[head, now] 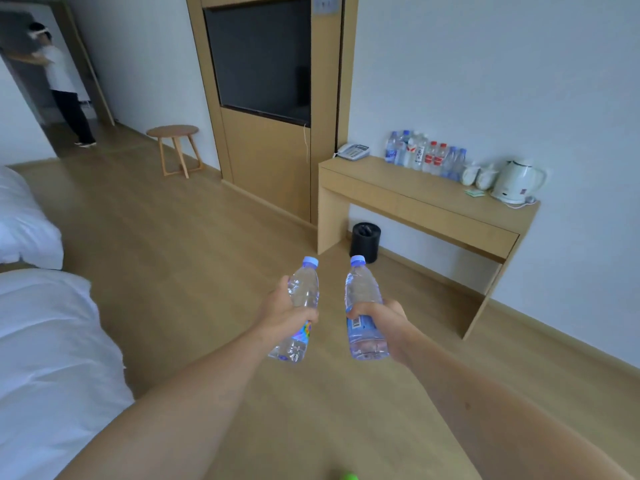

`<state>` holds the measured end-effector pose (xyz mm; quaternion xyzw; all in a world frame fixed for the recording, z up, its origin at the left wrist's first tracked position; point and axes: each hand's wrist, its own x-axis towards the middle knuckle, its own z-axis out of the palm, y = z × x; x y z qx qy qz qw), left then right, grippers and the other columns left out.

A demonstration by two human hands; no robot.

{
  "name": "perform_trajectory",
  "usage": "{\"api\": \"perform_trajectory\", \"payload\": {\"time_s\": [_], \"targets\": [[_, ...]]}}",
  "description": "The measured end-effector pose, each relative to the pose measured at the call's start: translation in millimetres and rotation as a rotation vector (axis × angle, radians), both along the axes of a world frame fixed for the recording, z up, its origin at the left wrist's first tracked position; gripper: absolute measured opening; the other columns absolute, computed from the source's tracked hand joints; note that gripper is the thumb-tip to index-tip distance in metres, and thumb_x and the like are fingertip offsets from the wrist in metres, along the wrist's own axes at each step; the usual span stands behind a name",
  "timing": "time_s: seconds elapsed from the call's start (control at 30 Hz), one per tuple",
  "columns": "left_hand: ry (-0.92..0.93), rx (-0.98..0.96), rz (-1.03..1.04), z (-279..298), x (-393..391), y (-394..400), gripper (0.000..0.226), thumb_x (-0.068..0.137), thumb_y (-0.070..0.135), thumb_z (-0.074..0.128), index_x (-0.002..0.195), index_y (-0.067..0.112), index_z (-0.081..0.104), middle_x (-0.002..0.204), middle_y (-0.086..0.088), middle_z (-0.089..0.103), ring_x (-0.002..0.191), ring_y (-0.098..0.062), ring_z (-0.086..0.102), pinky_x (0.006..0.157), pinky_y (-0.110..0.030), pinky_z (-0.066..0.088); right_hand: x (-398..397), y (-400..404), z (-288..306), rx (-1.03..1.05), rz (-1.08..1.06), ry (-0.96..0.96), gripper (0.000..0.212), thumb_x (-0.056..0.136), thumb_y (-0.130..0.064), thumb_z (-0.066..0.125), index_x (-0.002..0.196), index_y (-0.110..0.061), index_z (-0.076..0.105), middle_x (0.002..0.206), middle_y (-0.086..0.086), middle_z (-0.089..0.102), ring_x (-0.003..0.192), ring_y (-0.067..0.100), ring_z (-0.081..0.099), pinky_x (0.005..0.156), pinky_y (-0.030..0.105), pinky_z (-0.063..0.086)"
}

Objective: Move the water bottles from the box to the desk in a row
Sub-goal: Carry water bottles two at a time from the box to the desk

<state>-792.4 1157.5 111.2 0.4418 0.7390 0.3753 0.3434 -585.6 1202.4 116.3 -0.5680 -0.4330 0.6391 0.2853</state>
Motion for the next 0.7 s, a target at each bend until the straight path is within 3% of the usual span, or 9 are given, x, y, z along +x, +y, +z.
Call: {"api": "perform_trajectory", "payload": {"time_s": [0.1,0.2,0.27,0.43,0.7], "targets": [[0.001,0.003,-0.026,5,-4,67,0.074,0.047,0.03,0.076,0.115,0.035,0.046,0.099,0.005,0.065,0.085,-0.02,0.07,0.078,-0.045,0.062,-4,69,6,0.003,-0.019,0.019,0.052,0.059,-0.015,0.082,0.104,-0.006,0.06,0.071,0.015,0.071,0.053,0.035,0.069,0.051,0.041,0.056],[-0.002,0.009,-0.056,16,-8,132,0.077,0.048,0.029,0.075,0.119,0.035,0.044,0.104,0.003,0.065,0.085,-0.018,0.07,0.077,-0.041,0.062,-7,134,18,0.025,-0.017,0.011,0.055,0.061,-0.017,0.082,0.11,-0.007,0.059,0.088,0.018,0.073,0.055,0.031,0.07,0.05,0.036,0.056],[-0.024,0.025,-0.056,21,-10,173,0.078,0.048,0.028,0.075,0.12,0.036,0.044,0.101,0.002,0.066,0.086,-0.02,0.07,0.078,-0.044,0.062,-8,174,25,0.044,-0.012,0.016,0.053,0.062,-0.016,0.081,0.11,-0.006,0.059,0.087,0.018,0.073,0.056,0.031,0.07,0.05,0.034,0.056],[-0.011,0.02,-0.073,20,-14,256,0.086,0.045,0.034,0.077,0.124,0.04,0.042,0.1,0.008,0.067,0.088,-0.017,0.069,0.08,-0.043,0.06,-16,252,27,0.03,-0.028,0.029,0.058,0.061,-0.014,0.081,0.114,-0.003,0.061,0.088,0.02,0.074,0.064,0.035,0.072,0.058,0.041,0.06],[-0.041,-0.007,-0.157,-5,-45,394,0.075,0.042,0.032,0.078,0.109,0.042,0.046,0.097,0.01,0.067,0.083,-0.016,0.07,0.074,-0.04,0.061,-50,372,2,-0.019,-0.132,0.009,0.062,0.063,-0.016,0.083,0.118,-0.001,0.059,0.101,0.025,0.074,0.066,0.035,0.072,0.06,0.042,0.061]]}}
